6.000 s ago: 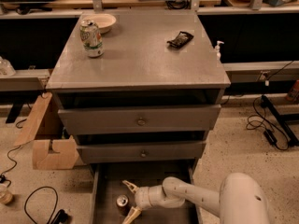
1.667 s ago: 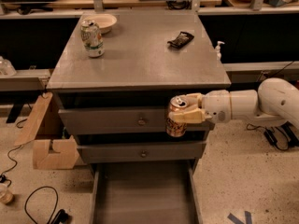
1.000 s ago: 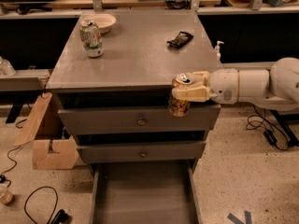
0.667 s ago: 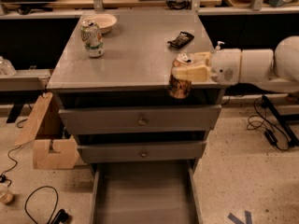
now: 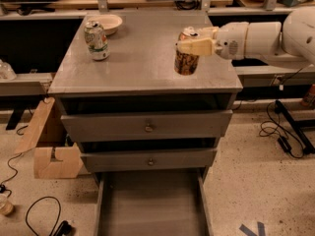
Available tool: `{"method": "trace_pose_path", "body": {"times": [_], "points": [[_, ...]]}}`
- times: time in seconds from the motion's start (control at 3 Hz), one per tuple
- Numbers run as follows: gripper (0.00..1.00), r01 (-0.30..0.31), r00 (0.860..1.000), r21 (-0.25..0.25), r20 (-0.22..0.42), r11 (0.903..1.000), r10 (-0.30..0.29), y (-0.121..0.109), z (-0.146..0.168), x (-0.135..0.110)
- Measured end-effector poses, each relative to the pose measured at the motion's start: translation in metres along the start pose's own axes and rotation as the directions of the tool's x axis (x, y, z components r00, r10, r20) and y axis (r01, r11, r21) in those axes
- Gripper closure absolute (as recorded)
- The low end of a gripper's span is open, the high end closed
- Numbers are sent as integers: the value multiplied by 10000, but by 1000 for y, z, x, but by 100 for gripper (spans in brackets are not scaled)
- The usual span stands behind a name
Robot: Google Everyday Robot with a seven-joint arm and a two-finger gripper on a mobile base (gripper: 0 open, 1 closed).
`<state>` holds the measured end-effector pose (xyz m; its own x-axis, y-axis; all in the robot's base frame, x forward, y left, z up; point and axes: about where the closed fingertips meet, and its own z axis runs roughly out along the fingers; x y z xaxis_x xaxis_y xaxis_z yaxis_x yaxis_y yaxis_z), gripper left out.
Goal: Pick orange can from bottom drawer and place on counter
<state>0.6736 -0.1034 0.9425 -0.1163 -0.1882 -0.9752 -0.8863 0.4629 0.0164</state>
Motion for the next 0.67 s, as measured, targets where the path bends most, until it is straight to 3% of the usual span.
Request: {"method": "trace_pose_path", "body": {"times": [0.33, 0.67], "points": [[100, 294, 9995, 423, -143, 9987, -288, -24, 16, 7], [100, 581, 9982, 622, -154, 9964, -573, -34, 29, 33]]}}
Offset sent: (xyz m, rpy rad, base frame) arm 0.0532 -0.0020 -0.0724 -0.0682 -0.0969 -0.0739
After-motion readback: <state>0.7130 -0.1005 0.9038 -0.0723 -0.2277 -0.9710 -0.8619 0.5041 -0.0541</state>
